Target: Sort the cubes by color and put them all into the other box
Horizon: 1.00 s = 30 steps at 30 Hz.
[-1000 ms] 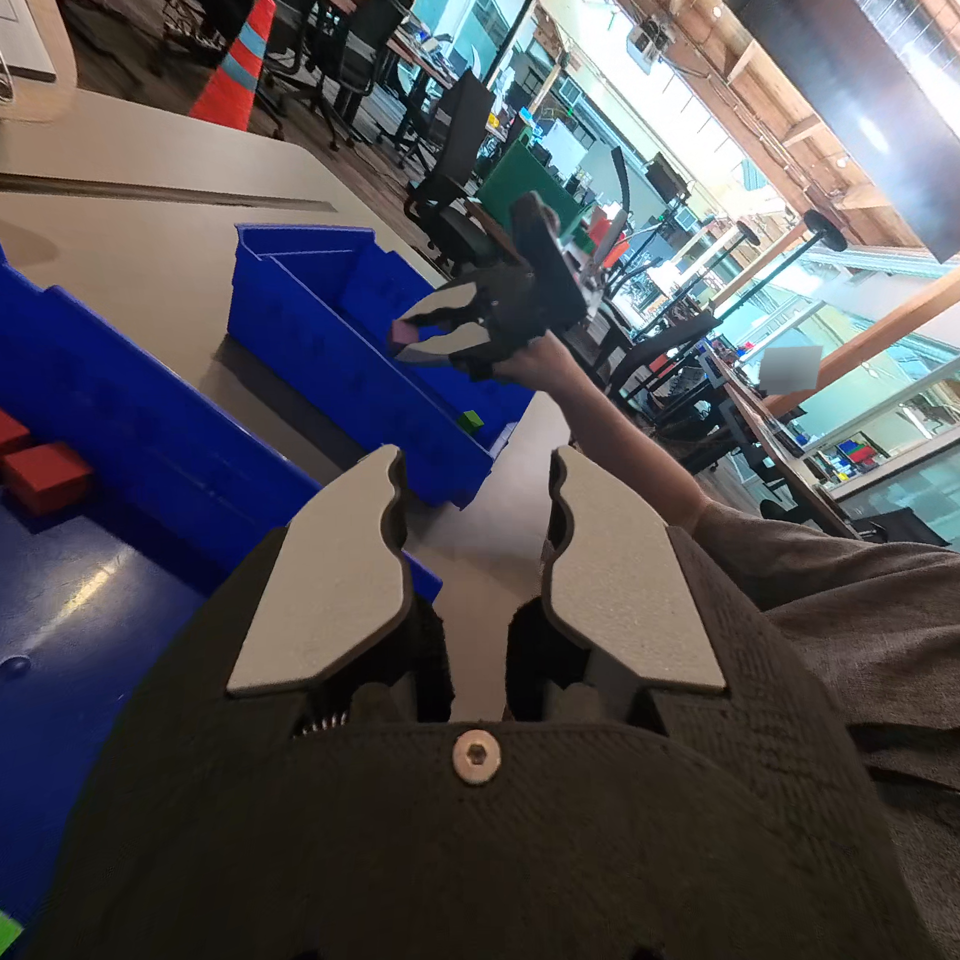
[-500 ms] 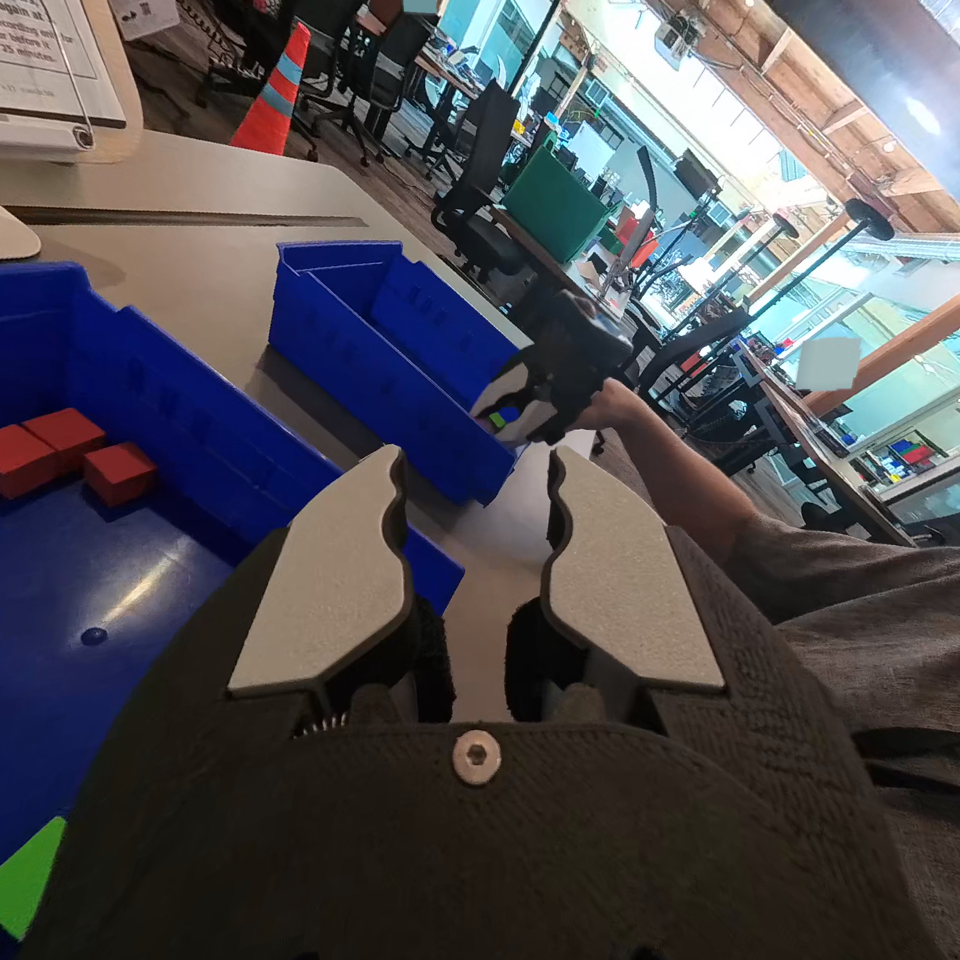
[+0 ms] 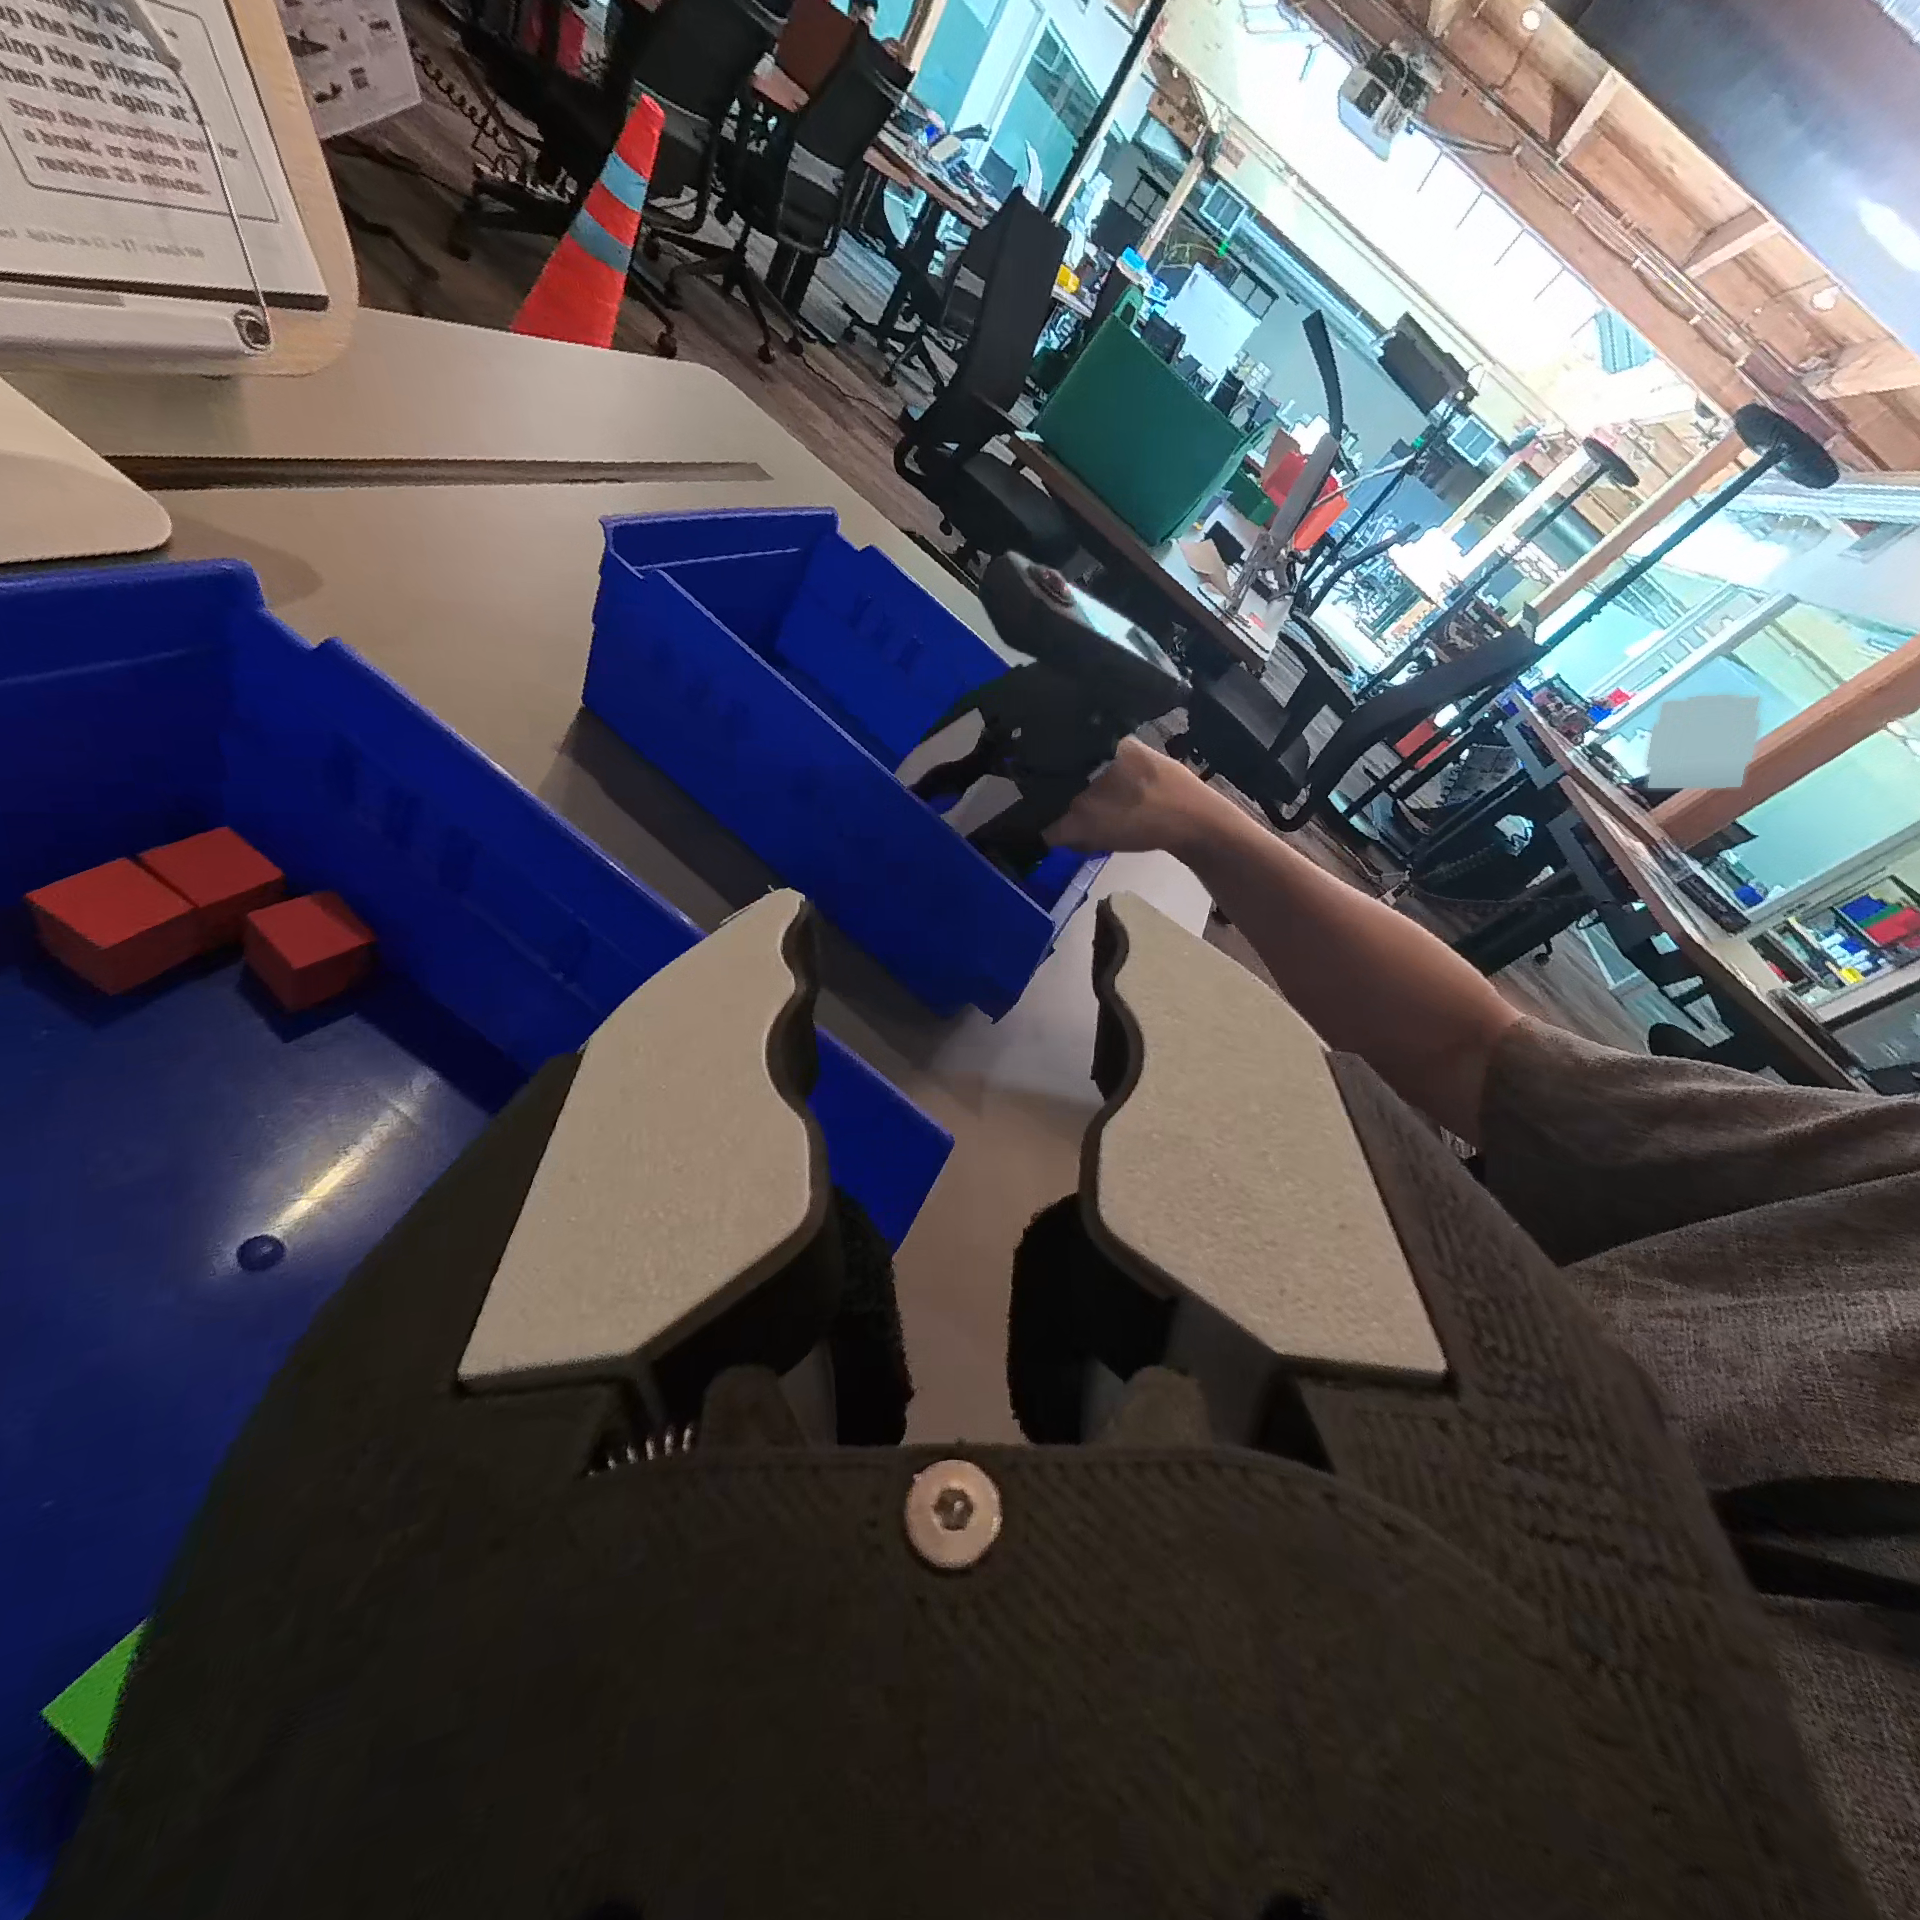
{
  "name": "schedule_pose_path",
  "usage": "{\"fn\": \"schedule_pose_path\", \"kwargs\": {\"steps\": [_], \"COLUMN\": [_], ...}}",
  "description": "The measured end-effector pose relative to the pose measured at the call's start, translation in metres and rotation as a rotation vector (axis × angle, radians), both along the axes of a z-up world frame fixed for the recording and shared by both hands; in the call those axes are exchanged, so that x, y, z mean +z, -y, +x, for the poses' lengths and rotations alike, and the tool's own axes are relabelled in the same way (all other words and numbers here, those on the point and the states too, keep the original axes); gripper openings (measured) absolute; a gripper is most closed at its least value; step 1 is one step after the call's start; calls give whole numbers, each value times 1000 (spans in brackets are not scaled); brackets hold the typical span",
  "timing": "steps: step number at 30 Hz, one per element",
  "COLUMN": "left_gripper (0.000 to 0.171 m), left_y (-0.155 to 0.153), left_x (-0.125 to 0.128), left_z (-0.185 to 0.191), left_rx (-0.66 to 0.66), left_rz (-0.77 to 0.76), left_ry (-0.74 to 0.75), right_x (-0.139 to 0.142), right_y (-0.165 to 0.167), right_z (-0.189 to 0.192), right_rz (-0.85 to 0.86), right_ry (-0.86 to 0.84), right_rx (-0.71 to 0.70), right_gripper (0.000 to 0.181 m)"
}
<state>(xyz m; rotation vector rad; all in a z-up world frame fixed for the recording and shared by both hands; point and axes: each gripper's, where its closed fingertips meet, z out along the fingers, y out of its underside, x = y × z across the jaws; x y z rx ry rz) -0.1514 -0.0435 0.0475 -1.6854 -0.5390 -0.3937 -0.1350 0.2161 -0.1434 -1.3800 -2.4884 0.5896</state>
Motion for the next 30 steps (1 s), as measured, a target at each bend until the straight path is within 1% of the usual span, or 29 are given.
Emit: {"fn": "schedule_pose_path", "kwargs": {"steps": [2, 5, 8, 10, 11, 12, 13, 14, 17, 19, 21, 24, 25, 27, 30], "left_gripper": [51, 51, 51, 51, 51, 51, 51, 51, 51, 51, 51, 51, 52, 52, 53], "left_y": [0, -1, -2, -4, -4, -4, -3, -1, 9, 18, 30, 41, 44, 51, 54], "left_x": [1, 3, 6, 6, 6, 6, 6, 6, 1, -20, -56, -106, -119, -139, -154], "left_z": [1, 5, 6, 9, 10, 10, 10, 9, 4, -4, -13, -11, -10, -13, -11], "left_rx": [-1, -11, -14, -23, -26, -24, -18, -9, 28, 59, 78, -13, -41, -65, -130], "left_rz": [0, -6, -2, -1, -5, -11, -19, -26, -86, -229, -445, -709, -791, -949, -1103], "left_ry": [-4, -21, -28, -24, -25, -31, -38, -45, -61, -74, -89, -45, -38, -73, -148], "right_x": [4, 10, -2, -13, -17, -18, -18, -14, 9, 35, 66, 100, 107, 115, 116], "right_y": [-5, 4, 8, 6, 3, 2, 1, 0, -6, -8, -7, 0, 2, 6, 10], "right_z": [-4, 6, 15, 19, 19, 20, 21, 22, 25, 29, 34, 46, 49, 55, 59], "right_rz": [2, -33, 9, 51, 71, 86, 93, 98, 122, 125, 116, 83, 74, 57, 33], "right_ry": [-21, -14, 36, 74, 82, 88, 89, 78, 8, -78, -196, -331, -364, -409, -446], "right_rx": [-28, 3, 33, 37, 32, 29, 28, 27, 14, 1, -13, -24, -24, -31, -32], "right_gripper": [29, 29, 29, 36, 42, 52, 58, 59, 55, 53, 52, 48, 48, 47, 44]}}
